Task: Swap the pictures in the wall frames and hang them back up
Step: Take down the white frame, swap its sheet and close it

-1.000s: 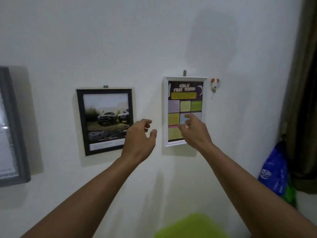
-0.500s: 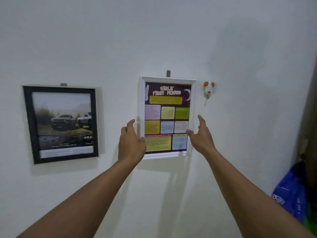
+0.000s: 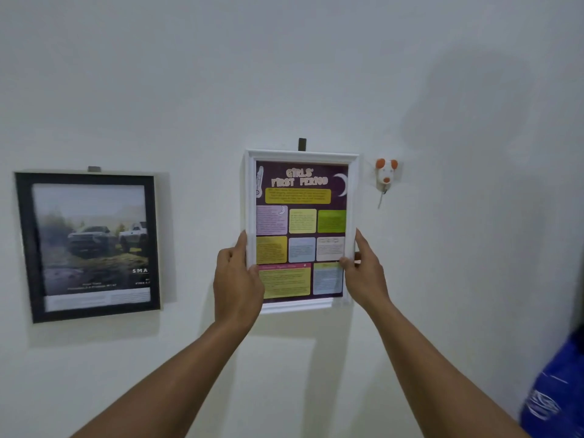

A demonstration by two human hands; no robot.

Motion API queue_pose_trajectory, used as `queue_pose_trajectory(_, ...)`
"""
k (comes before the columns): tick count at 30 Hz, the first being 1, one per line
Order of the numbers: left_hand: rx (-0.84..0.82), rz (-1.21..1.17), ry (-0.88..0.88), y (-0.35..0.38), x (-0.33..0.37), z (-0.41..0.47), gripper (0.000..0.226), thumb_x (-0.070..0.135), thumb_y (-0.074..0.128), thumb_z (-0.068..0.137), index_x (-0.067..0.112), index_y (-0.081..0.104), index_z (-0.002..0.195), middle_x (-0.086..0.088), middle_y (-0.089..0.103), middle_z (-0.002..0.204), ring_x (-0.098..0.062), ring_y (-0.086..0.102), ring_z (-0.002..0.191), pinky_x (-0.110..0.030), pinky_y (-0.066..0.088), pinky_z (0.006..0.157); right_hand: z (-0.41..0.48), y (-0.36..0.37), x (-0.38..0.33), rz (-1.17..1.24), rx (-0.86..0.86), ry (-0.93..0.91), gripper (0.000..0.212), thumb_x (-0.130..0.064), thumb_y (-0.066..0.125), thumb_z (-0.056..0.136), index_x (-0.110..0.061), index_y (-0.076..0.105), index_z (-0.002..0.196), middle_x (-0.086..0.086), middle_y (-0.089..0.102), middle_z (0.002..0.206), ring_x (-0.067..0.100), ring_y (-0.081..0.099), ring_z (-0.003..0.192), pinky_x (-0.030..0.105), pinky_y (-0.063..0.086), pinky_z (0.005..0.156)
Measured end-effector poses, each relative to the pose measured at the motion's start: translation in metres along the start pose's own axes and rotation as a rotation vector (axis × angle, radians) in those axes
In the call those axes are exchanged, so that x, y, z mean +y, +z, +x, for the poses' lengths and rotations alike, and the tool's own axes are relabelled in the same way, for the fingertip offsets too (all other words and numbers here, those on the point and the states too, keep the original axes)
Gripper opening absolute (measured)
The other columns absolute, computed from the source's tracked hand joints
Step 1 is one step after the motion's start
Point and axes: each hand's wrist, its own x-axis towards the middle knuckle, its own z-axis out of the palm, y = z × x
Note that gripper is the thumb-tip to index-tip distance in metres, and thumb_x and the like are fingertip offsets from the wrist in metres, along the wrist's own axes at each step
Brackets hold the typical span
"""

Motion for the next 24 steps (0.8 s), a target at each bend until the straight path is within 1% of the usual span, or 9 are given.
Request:
queue_pose_trajectory(3,-0.006,-0.037,0.040,-0.006,0.007,-0.001,0.057,0.014,0.054,0.097,0.030,0.035,0.148,0.005,0.058,0.118,-0.013,0.058,0.106,-0.032,0.057,0.088,0.000,-0.008,-0.003,0.012,0.013,-0.010,0.060,-0.014,0.050,0.102,-0.039,0.028,0.152,-0.006,0.059,0.126,0.014,0.057,0.107,0.015,0.049,0.068)
queue_pose_trajectory(6,-0.015,-0.093,0.068,-0.022,0.025,-0.003,0.055,0.008,0.052,0.097,0.026,0.038,0.147,0.011,0.061,0.109,-0.009,0.059,0.093,-0.017,0.052,0.079,-0.006,-0.017,-0.012,0.047,0.006,-0.030,0.059,-0.014,0.052,0.101,-0.042,0.032,0.150,-0.006,0.059,0.123,0.017,0.057,0.110,0.025,0.055,0.073)
queue_pose_trajectory(7,-0.021,-0.111,0.068,-0.029,0.032,-0.005,0.055,0.008,0.053,0.097,0.026,0.039,0.147,0.010,0.061,0.109,-0.009,0.059,0.092,-0.017,0.051,0.079,-0.010,-0.021,-0.016,0.063,-0.004,-0.036,0.059,-0.014,0.053,0.101,-0.043,0.033,0.149,-0.006,0.059,0.122,0.017,0.057,0.110,0.027,0.056,0.073)
queue_pose_trajectory(10,-0.065,-0.171,0.023,-0.053,0.043,-0.011,0.058,0.009,0.055,0.096,0.028,0.037,0.148,0.006,0.060,0.120,-0.013,0.058,0.101,-0.032,0.053,0.088,-0.028,-0.033,-0.029,0.088,-0.046,-0.057,0.060,-0.013,0.057,0.099,-0.045,0.038,0.146,-0.005,0.062,0.118,0.018,0.058,0.108,0.034,0.059,0.076)
queue_pose_trajectory(12,-0.121,-0.230,-0.010,-0.073,0.045,-0.020,0.060,0.008,0.055,0.096,0.031,0.036,0.147,0.003,0.059,0.123,-0.015,0.060,0.104,-0.032,0.053,0.086,-0.047,-0.041,-0.041,0.110,-0.072,-0.062,0.058,-0.013,0.058,0.098,-0.046,0.041,0.143,-0.003,0.063,0.118,0.018,0.059,0.106,0.039,0.060,0.079)
queue_pose_trajectory(16,-0.212,-0.350,-0.080,-0.125,0.039,-0.045,0.062,0.003,0.056,0.095,0.039,0.039,0.142,0.009,0.058,0.110,-0.016,0.065,0.096,-0.029,0.059,0.077,-0.098,-0.050,-0.065,0.133,-0.148,-0.066,0.055,-0.014,0.060,0.097,-0.048,0.046,0.139,-0.008,0.064,0.117,0.019,0.060,0.108,0.036,0.061,0.076)
queue_pose_trajectory(20,-0.281,-0.420,-0.150,-0.187,0.026,-0.080,0.062,0.002,0.056,0.094,0.038,0.039,0.142,0.011,0.058,0.109,-0.009,0.064,0.094,-0.013,0.054,0.059,-0.162,-0.046,-0.090,0.105,-0.214,-0.014,0.065,-0.019,0.062,0.096,-0.049,0.034,0.147,-0.005,0.063,0.117,0.019,0.060,0.108,0.038,0.059,0.079)
queue_pose_trajectory(22,-0.301,-0.433,-0.189,-0.221,0.013,-0.103,0.060,0.002,0.056,0.094,0.037,0.040,0.140,0.010,0.059,0.110,-0.009,0.064,0.096,-0.014,0.054,0.059,-0.200,-0.037,-0.103,0.101,-0.268,0.026,0.071,-0.018,0.063,0.096,-0.048,0.028,0.151,-0.003,0.064,0.114,0.018,0.061,0.108,0.042,0.058,0.083)
queue_pose_trajectory(24,-0.318,-0.438,-0.241,-0.257,-0.003,-0.127,0.057,0.003,0.056,0.094,0.038,0.043,0.136,0.005,0.062,0.110,-0.014,0.065,0.098,-0.026,0.058,0.067,-0.241,-0.025,-0.114,0.106,-0.314,0.050,0.071,-0.017,0.063,0.096,-0.046,0.029,0.151,-0.004,0.065,0.113,0.018,0.062,0.107,0.040,0.058,0.084)
